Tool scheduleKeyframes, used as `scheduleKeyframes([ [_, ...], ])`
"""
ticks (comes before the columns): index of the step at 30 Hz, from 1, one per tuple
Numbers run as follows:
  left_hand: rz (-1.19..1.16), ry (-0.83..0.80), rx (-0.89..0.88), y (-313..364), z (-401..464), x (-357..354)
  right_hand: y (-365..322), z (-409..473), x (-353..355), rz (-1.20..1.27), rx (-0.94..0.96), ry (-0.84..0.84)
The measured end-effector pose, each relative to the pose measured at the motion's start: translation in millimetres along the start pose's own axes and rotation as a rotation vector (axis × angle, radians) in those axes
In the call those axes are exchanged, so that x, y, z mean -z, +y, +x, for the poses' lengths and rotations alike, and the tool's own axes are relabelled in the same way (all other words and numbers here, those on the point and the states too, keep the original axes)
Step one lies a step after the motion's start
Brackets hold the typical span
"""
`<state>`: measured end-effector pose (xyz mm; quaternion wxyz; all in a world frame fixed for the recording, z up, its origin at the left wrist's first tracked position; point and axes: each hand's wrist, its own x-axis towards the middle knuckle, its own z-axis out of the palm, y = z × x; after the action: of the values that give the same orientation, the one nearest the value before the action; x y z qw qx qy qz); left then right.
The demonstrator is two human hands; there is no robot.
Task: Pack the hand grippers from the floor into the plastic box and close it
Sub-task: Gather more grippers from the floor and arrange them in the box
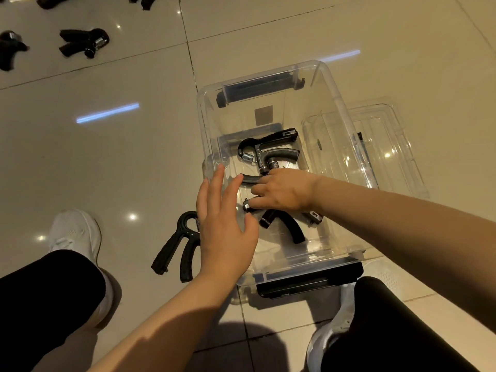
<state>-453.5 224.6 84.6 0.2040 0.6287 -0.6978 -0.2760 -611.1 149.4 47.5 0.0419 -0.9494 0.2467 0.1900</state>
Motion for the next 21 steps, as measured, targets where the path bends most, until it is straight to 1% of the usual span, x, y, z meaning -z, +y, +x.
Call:
scheduleKeyframes([
  [2,0.0,0.0,-0.001,-1,1,0,-8,-1,-10,0.261,-0.177,0.059],
  [4,-0.004,0.005,-0.008,-1,0,0,-16,-8,-19,0.44,-0.406,0.035],
  [6,-0.009,0.008,-0.016,-2,0,0,-22,-17,-27,0.46,-0.602,-0.123],
  [8,-0.012,0.013,-0.018,-2,0,0,-27,-20,-33,0.441,-0.74,-0.291],
  [11,-0.005,0.014,-0.011,-1,0,-1,-32,-11,-42,0.387,-0.788,-0.399],
  [14,-0.011,0.017,-0.012,-1,1,0,-33,-3,-43,0.426,-0.841,-0.385],
  [16,-0.012,0.013,-0.01,-1,0,0,-31,-7,-37,0.454,-0.83,-0.359],
  [18,-0.016,0.012,-0.01,-1,1,-1,-26,-16,-29,0.414,-0.766,-0.309],
  [21,-0.018,0.019,-0.016,-2,1,0,-20,-25,-13,0.342,-0.662,-0.086],
])
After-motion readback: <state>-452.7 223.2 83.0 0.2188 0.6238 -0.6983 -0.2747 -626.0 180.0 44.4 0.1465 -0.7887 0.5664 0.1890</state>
